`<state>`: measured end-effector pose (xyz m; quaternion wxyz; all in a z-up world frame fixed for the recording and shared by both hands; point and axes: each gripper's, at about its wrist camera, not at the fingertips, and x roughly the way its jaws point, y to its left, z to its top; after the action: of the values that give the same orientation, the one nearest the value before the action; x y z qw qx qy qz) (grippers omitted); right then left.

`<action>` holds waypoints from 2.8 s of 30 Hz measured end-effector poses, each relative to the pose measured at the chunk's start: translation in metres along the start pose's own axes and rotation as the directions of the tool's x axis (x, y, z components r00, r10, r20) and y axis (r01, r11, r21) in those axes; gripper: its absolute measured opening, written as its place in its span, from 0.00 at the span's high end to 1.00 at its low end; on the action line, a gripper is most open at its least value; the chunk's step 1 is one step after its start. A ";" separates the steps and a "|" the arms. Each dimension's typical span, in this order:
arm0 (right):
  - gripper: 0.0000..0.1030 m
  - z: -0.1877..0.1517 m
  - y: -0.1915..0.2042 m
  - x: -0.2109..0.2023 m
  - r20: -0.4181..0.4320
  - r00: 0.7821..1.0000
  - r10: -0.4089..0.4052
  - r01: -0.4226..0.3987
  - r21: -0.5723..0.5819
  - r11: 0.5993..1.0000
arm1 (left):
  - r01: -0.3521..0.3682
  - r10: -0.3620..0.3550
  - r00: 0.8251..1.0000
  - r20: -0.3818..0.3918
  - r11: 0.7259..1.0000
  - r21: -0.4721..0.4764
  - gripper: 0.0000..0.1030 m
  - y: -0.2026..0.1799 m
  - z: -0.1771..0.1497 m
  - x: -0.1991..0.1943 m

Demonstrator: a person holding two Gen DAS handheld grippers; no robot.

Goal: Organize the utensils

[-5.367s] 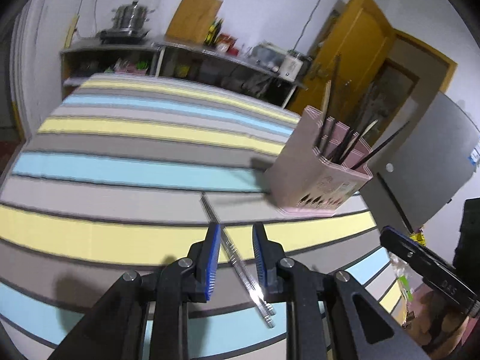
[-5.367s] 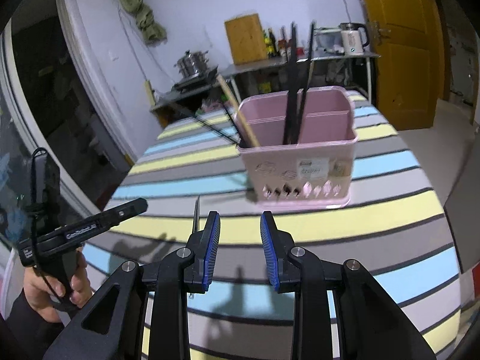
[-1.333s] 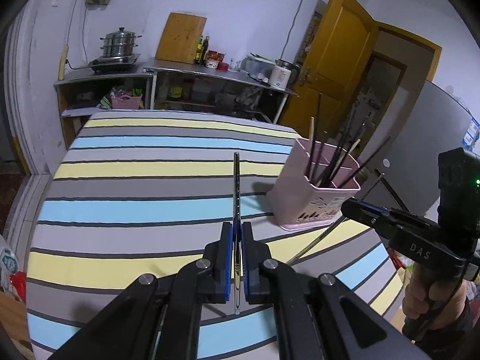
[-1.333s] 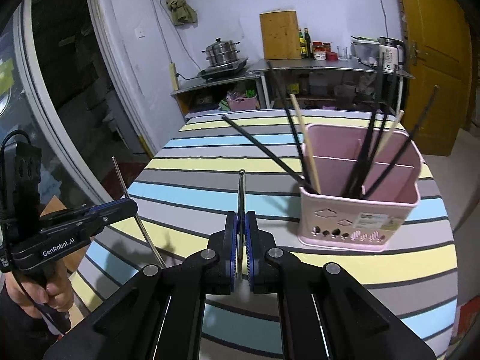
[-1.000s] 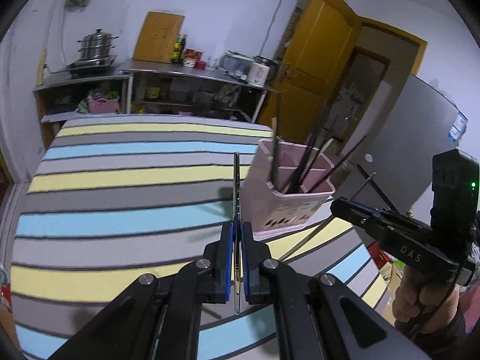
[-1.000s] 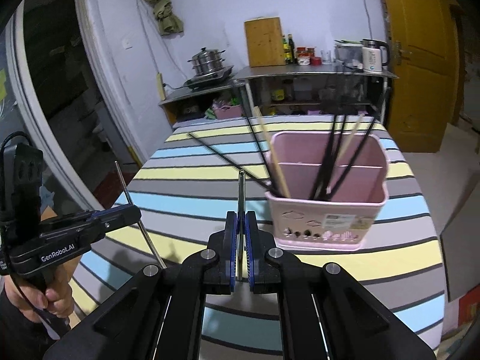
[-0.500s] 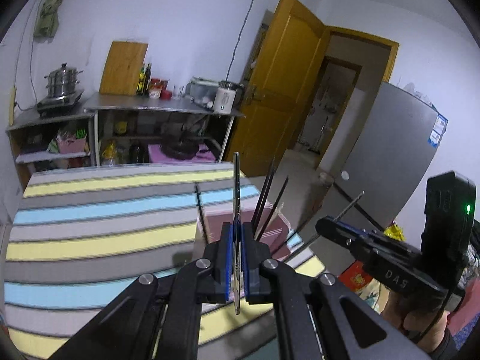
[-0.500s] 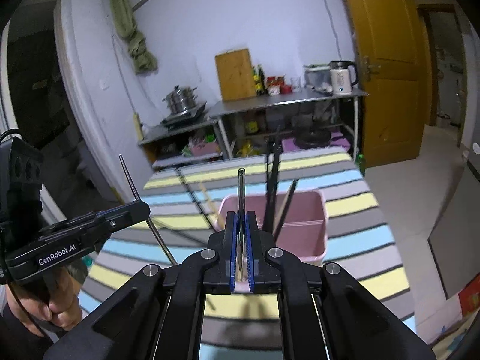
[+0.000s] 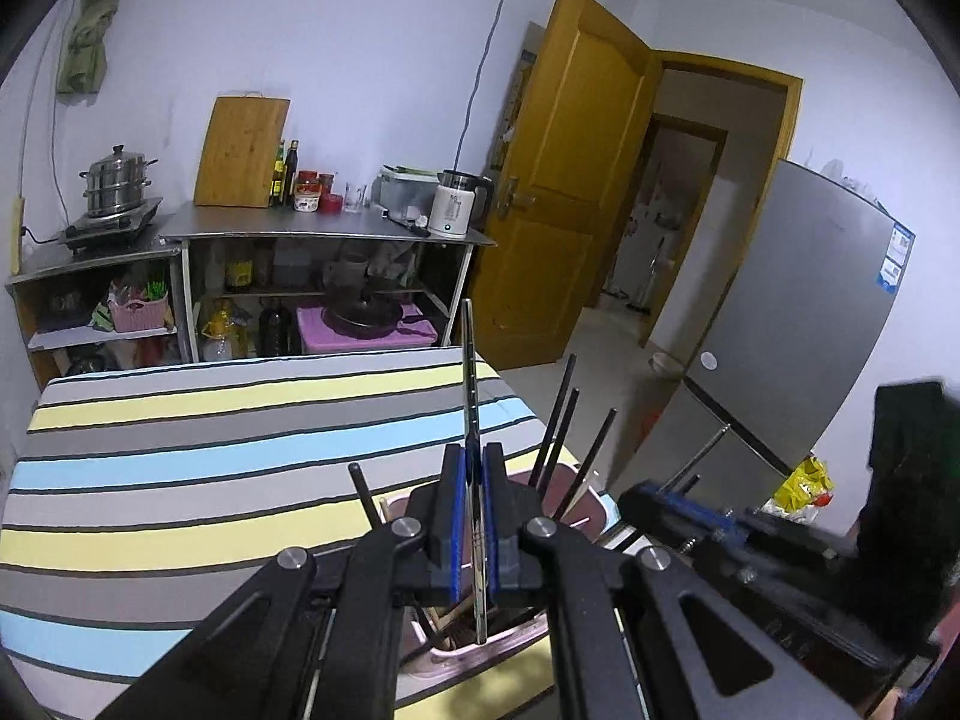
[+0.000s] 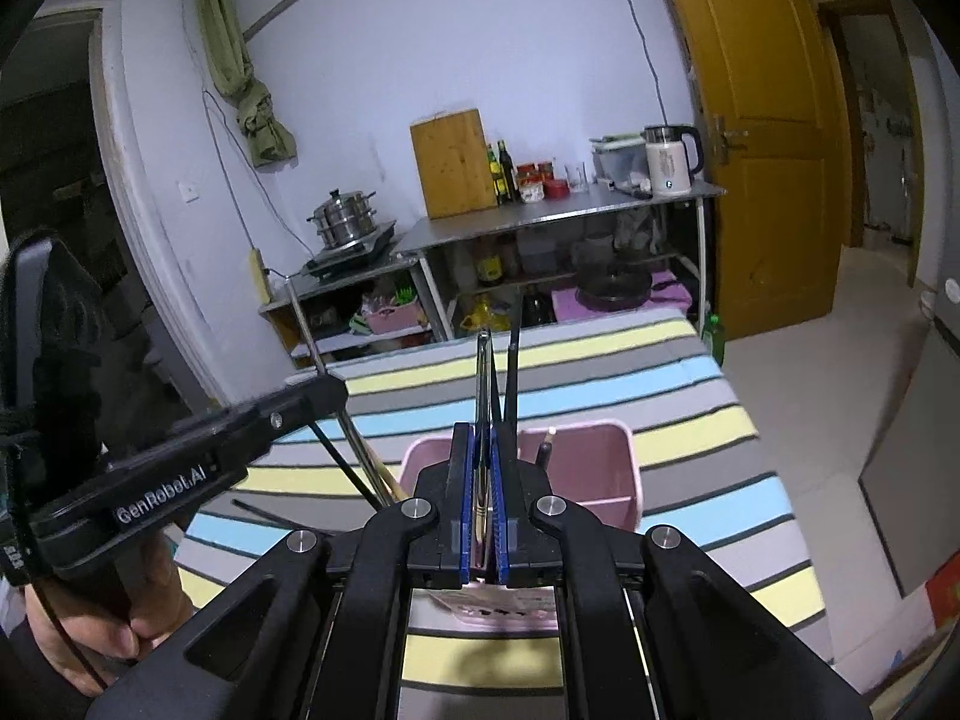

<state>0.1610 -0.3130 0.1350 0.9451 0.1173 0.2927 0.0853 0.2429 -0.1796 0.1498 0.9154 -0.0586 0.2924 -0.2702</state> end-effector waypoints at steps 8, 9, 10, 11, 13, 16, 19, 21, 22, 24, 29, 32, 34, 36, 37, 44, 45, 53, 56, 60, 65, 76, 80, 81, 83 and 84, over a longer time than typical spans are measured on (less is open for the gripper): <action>0.95 -0.010 -0.006 0.011 -0.027 1.000 0.003 -0.002 0.004 1.000 | -0.010 0.010 1.000 0.015 1.000 0.020 0.95 0.000 0.002 0.003; 0.95 -0.010 -0.006 0.011 -0.027 1.000 0.003 -0.003 0.004 1.000 | -0.007 0.007 1.000 0.005 1.000 0.020 0.95 -0.001 -0.001 0.006; 0.95 -0.012 -0.006 0.011 -0.030 1.000 0.004 -0.004 0.004 1.000 | -0.010 0.010 1.000 -0.003 1.000 0.021 0.95 -0.002 -0.005 0.008; 0.95 -0.014 -0.006 0.012 -0.034 0.999 0.004 -0.004 0.003 1.000 | -0.011 0.012 1.000 -0.013 1.000 0.022 0.95 -0.002 -0.009 0.011; 0.95 -0.016 -0.006 0.015 -0.045 0.999 0.002 -0.002 0.000 1.000 | -0.004 0.005 0.999 -0.039 1.000 0.015 0.95 -0.001 -0.017 0.016; 0.95 -0.024 -0.008 0.022 -0.072 0.997 0.001 -0.001 -0.001 1.000 | -0.004 0.005 0.998 -0.070 1.000 0.016 0.95 0.001 -0.028 0.021; 0.95 -0.031 -0.009 0.028 -0.094 0.996 0.003 -0.003 0.005 1.000 | -0.004 0.006 0.994 -0.112 1.000 0.019 0.95 0.004 -0.039 0.027; 0.95 -0.036 -0.009 0.034 -0.114 0.993 0.002 -0.001 0.005 1.000 | -0.004 0.009 0.990 -0.139 1.000 0.031 0.95 0.004 -0.046 0.031; 0.95 -0.037 -0.009 0.037 -0.121 0.993 0.002 -0.002 0.004 1.000 | -0.001 0.006 0.990 -0.138 0.999 0.037 0.95 0.005 -0.048 0.032; 0.95 -0.040 -0.009 0.040 -0.136 0.991 0.003 -0.003 0.002 1.000 | 0.016 -0.009 0.990 -0.143 0.999 0.047 0.95 0.003 -0.051 0.030; 0.91 -0.039 -0.009 0.030 -0.118 0.993 0.007 -0.008 -0.005 1.000 | 0.027 -0.022 0.992 -0.124 0.999 0.038 0.92 0.005 -0.052 0.018; 0.87 -0.036 -0.009 0.018 -0.093 0.996 0.003 -0.004 -0.008 1.000 | 0.034 -0.032 0.994 -0.101 0.999 0.018 0.91 0.007 -0.053 0.007; 0.87 -0.035 -0.010 0.011 -0.080 0.997 0.004 -0.005 -0.005 1.000 | 0.034 -0.032 0.995 -0.091 0.999 0.015 0.91 0.008 -0.051 0.002; 0.86 -0.035 -0.010 0.003 -0.066 0.998 0.001 -0.001 -0.008 1.000 | 0.036 -0.034 0.996 -0.082 0.999 0.012 0.91 0.008 -0.050 -0.005; 0.86 -0.036 -0.009 -0.001 -0.061 0.998 -0.001 0.001 -0.009 1.000 | 0.034 -0.033 0.997 -0.076 0.999 0.013 0.91 0.007 -0.051 -0.009; 0.85 -0.040 -0.004 -0.026 -0.034 0.999 -0.006 0.006 -0.002 1.000 | 0.032 -0.031 0.998 -0.046 0.999 0.008 0.86 0.004 -0.056 -0.033; 0.84 -0.042 -0.001 -0.030 -0.029 1.000 -0.009 0.009 -0.007 1.000 | 0.029 -0.029 0.999 -0.043 1.000 0.006 0.86 0.004 -0.059 -0.037; 0.78 -0.065 0.016 -0.054 -0.011 0.999 -0.039 0.039 -0.063 0.997 | 0.014 -0.014 1.000 -0.014 1.000 0.009 0.85 -0.001 -0.088 -0.068; 0.76 -0.076 0.023 -0.058 -0.012 0.999 -0.053 0.052 -0.085 0.995 | -0.005 0.005 1.000 -0.011 1.000 0.020 0.85 -0.005 -0.102 -0.074; 0.75 -0.094 0.028 -0.063 -0.007 0.997 -0.074 0.073 -0.104 0.992 | -0.027 0.027 1.000 -0.010 0.999 0.033 0.85 -0.007 -0.124 -0.083; 0.74 -0.116 0.028 -0.066 -0.019 0.996 -0.092 0.090 -0.098 0.991 | -0.045 0.045 0.999 -0.013 0.998 0.051 0.85 -0.007 -0.150 -0.090; 0.74 -0.156 0.033 -0.069 -0.026 0.994 -0.106 0.103 -0.099 0.990 | -0.074 0.075 0.997 -0.015 0.994 0.076 0.85 -0.011 -0.192 -0.099; 0.73 -0.159 0.035 -0.071 -0.013 0.993 -0.116 0.114 -0.112 0.987 | -0.084 0.085 0.996 -0.006 0.993 0.080 0.85 -0.012 -0.200 -0.102; 0.72 -0.161 0.036 -0.072 -0.011 0.993 -0.115 0.113 -0.115 0.987 | -0.084 0.085 0.996 -0.005 0.993 0.082 0.85 -0.013 -0.200 -0.102; 0.71 -0.161 0.037 -0.071 -0.011 0.994 -0.113 0.111 -0.118 0.987 | -0.085 0.086 0.996 -0.002 0.993 0.086 0.85 -0.014 -0.203 -0.103; 0.71 -0.162 0.037 -0.070 -0.015 0.993 -0.114 0.111 -0.119 0.987 | -0.087 0.088 0.996 -0.002 0.992 0.086 0.85 -0.014 -0.203 -0.103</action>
<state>0.0072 -0.2655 0.0527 0.9505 0.0435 0.3035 0.0502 0.0512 -0.1271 0.0383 0.9272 -0.0054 0.2855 -0.2425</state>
